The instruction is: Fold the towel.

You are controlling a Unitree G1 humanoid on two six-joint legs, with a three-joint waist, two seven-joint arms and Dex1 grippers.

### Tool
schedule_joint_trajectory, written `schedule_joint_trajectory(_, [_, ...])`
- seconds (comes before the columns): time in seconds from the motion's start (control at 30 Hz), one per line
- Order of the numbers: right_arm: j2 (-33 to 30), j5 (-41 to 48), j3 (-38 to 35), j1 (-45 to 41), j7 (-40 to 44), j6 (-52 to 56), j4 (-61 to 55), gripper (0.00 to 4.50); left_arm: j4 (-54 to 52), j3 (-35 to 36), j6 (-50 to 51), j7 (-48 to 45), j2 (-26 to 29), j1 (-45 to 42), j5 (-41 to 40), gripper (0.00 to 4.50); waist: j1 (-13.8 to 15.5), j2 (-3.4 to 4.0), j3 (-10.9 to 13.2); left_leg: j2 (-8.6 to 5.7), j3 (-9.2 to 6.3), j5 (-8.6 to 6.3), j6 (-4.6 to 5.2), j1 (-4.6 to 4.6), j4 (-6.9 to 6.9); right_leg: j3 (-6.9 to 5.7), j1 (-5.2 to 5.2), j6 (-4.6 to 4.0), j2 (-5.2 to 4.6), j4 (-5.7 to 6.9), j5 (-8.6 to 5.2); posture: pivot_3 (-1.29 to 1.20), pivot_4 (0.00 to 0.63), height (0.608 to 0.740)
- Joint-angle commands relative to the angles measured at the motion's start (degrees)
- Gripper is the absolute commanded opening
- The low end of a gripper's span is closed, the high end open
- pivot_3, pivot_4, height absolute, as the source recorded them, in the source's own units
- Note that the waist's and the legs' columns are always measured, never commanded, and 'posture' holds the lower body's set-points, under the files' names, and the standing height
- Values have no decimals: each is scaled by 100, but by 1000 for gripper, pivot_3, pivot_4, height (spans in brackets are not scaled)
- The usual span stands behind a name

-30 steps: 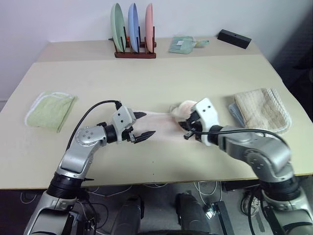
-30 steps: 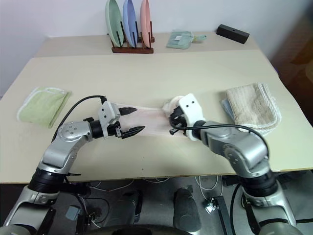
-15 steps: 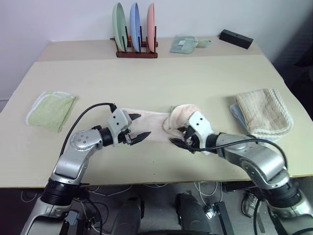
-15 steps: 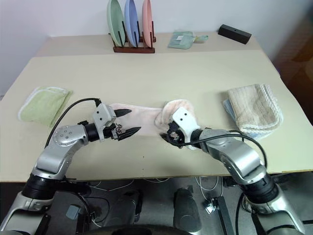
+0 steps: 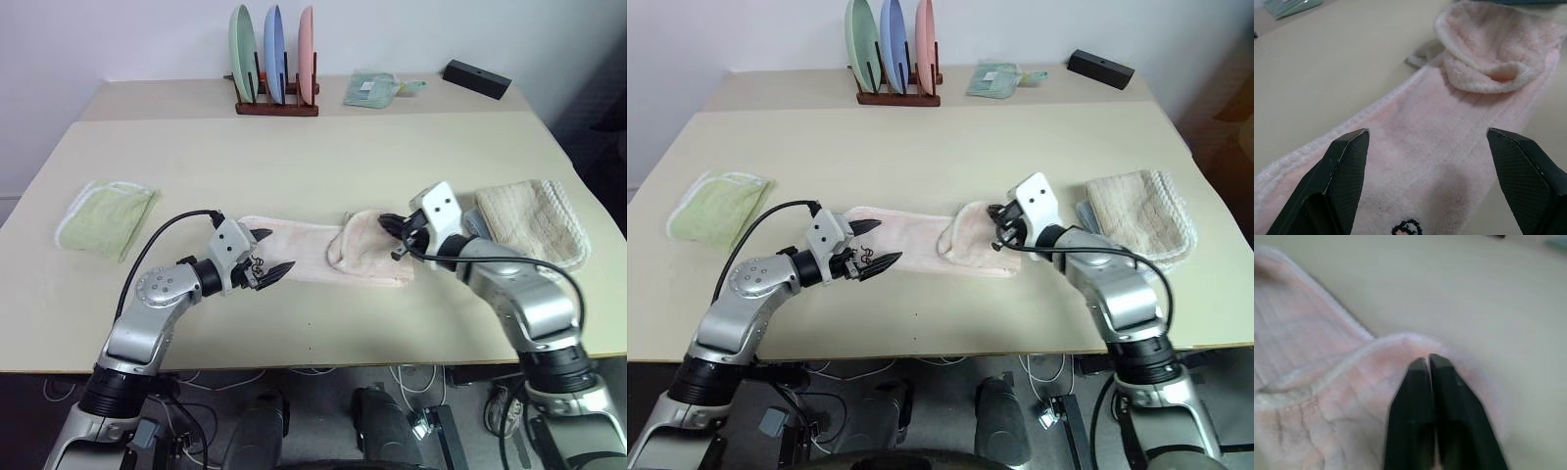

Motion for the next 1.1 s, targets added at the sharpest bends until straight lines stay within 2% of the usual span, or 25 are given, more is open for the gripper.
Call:
schedule_joint_trajectory(0.03, [30,-535,544,241,332,-601,273,29,-359,234,161,156,16,151,-110,3905,-3,0,0,0,0,0,0,0,0,0,0,0,0,-1,0,0,150,740])
schedule_joint_trajectory(0.13, [116,-829,713,344,342,-831,518,29,-698,410,438,362,-50,425,-253,3905,-22,-2,-4,0,2,0,0,4,1,2,2,-2,0,-1,2,0,150,740])
schedule_joint_trajectory(0.27, [191,-781,349,268,297,-929,399,29,-1362,735,1000,749,-182,997,-573,3905,-21,-3,-4,13,1,0,0,9,1,1,7,-5,11,-3,4,0,150,740])
schedule_joint_trajectory(0.3, [209,-625,170,176,329,-871,272,259,-1534,855,1203,841,-238,1165,-751,3905,-15,-3,-4,14,1,0,0,8,1,1,7,-6,11,-3,5,0,150,740])
schedule_joint_trajectory(0.37, [208,-345,-89,22,471,-752,20,815,-1829,1086,1605,975,-336,1453,-1136,3905,-13,-1,-3,15,1,0,0,7,1,2,6,-8,11,-5,6,0,150,740])
schedule_joint_trajectory(0.43, [86,-265,-185,-163,693,-791,-212,1815,-2072,1422,2141,1306,-547,1740,-1624,4443,-7,1,-2,15,0,0,0,5,2,1,6,-9,12,-7,6,0,150,740])
schedule_joint_trajectory(0.6, [-30,-345,-254,-573,902,-884,-404,4320,-2326,2296,3287,2477,-1243,2015,-2785,4500,2,-1,-2,18,-2,0,0,6,2,-1,6,-10,15,-8,7,0,150,740])
schedule_joint_trajectory(0.7, [-22,-446,-225,-680,936,-974,-423,4421,-2206,2778,3932,3290,-1685,1928,-3633,4500,28,-6,-4,18,-2,0,-1,5,3,-1,11,-10,15,-15,7,0,150,740])
schedule_joint_trajectory(0.9, [52,-484,-35,-553,1094,-990,-663,4421,-1503,3077,4228,4657,-2324,1122,-3989,4500,34,-3,-6,17,-2,0,-2,8,6,-2,15,-18,15,-16,12,0,150,740])
schedule_joint_trajectory(1.1, [91,-591,207,-154,1092,-916,-1055,4421,-724,2931,4076,5066,-2671,287,-4043,4500,54,-3,-11,17,-1,1,-4,10,9,-2,21,-18,16,-21,13,0,150,740])
